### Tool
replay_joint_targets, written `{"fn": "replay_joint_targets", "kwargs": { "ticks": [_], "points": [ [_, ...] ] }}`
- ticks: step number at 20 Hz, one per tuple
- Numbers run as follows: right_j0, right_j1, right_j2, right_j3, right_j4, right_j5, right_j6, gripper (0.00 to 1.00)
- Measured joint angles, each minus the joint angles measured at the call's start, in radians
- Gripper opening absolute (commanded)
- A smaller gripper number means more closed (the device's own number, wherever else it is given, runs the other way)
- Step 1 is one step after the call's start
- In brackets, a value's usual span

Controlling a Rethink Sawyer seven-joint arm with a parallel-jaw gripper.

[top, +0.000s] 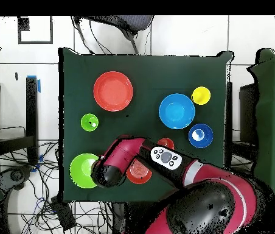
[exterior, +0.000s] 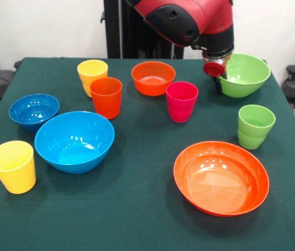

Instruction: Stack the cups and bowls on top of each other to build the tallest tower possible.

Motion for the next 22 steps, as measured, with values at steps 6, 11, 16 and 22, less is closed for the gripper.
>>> {"fn": "replay_joint_targets", "kwargs": {
  "ticks": [6, 11, 16, 22],
  "points": [
    [-0.006, 0.014, 0.000, 0.000, 0.000, 0.000, 0.000, 0.00],
    [-0.015, 0.018, 0.006, 0.002, 0.014, -0.007, 0.000, 0.00],
    [-0.022, 0.023, 0.015, 0.002, 0.024, -0.014, 0.000, 0.00],
    [-0.022, 0.023, 0.015, 0.002, 0.023, -0.014, 0.000, 0.00]
  ]
}}
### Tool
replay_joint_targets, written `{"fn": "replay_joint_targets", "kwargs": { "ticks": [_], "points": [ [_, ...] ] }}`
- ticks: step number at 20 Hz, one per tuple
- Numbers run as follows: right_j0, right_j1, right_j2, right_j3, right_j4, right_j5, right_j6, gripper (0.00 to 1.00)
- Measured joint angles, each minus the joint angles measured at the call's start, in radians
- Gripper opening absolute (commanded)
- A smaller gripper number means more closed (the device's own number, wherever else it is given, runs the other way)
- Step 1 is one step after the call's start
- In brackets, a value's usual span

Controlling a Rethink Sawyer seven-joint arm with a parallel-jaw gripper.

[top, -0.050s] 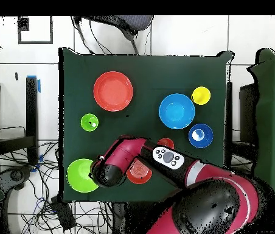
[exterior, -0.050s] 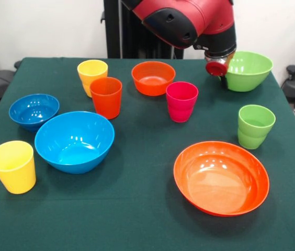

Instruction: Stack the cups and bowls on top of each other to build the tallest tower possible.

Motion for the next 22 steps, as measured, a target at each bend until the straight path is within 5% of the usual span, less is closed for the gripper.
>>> {"fn": "replay_joint_targets", "kwargs": {
  "ticks": [8, 18, 22],
  "points": [
    [-0.036, 0.004, 0.034, 0.001, 0.004, 0.000, 0.000, 0.00],
    [-0.197, 0.112, 0.171, 0.001, 0.112, 0.001, -0.057, 0.00],
    [-0.282, 0.197, 0.244, 0.002, 0.164, 0.001, -0.173, 0.00]
  ]
}}
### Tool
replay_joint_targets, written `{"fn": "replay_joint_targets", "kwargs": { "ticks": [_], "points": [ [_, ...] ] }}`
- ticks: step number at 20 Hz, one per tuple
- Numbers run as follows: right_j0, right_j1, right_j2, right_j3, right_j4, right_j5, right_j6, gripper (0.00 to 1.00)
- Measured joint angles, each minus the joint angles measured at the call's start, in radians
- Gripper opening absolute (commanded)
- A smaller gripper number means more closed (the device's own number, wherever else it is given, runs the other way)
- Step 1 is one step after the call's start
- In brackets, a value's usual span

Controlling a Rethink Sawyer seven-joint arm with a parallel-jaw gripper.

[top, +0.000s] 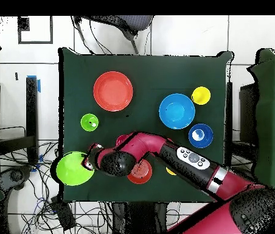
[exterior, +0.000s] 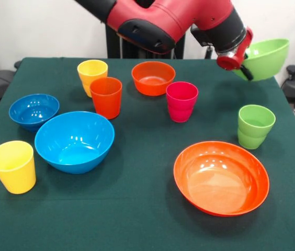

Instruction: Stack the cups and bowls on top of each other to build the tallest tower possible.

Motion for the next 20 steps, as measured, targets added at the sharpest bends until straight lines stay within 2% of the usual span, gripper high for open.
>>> {"fn": "replay_joint_targets", "kwargs": {
  "ticks": [9, 14, 20],
  "points": [
    [-0.092, 0.100, 0.104, 0.003, 0.084, 0.002, -0.207, 0.00],
    [-0.129, 0.124, 0.155, 0.012, 0.137, 0.022, -0.259, 0.00],
    [-0.209, 0.148, 0.237, 0.039, 0.226, 0.105, -0.303, 0.00]
  ]
}}
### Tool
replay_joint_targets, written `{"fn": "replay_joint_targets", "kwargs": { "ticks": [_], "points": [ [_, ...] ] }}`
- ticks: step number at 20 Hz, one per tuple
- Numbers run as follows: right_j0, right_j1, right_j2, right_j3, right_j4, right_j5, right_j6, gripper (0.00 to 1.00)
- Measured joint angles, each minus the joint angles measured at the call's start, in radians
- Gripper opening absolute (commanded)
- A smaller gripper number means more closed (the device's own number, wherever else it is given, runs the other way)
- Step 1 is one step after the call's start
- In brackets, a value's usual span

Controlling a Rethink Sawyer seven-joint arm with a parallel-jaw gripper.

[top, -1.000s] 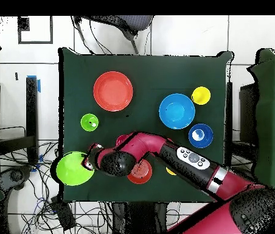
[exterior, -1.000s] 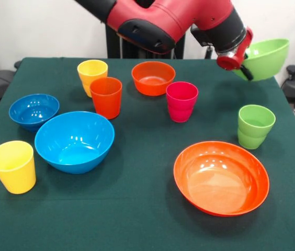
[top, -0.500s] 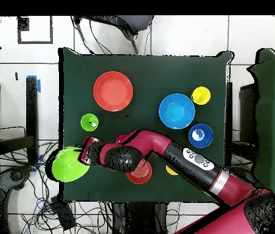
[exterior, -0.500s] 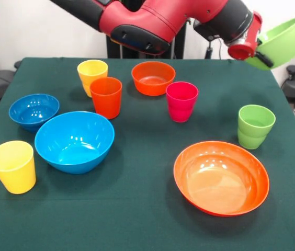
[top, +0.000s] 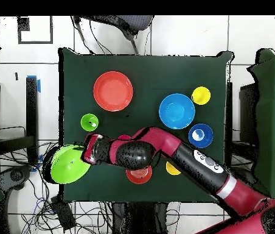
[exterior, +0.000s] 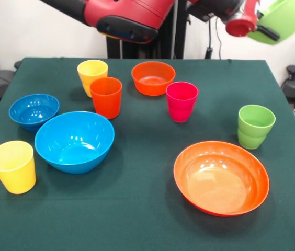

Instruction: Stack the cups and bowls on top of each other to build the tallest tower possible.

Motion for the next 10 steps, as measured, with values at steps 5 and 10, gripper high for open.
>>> {"fn": "replay_joint_targets", "kwargs": {
  "ticks": [5, 10],
  "points": [
    [-0.067, 0.006, 0.072, 0.011, 0.075, 0.102, -0.036, 0.00],
    [-0.111, 0.006, 0.121, 0.011, 0.124, 0.182, -0.068, 0.00]
  ]
}}
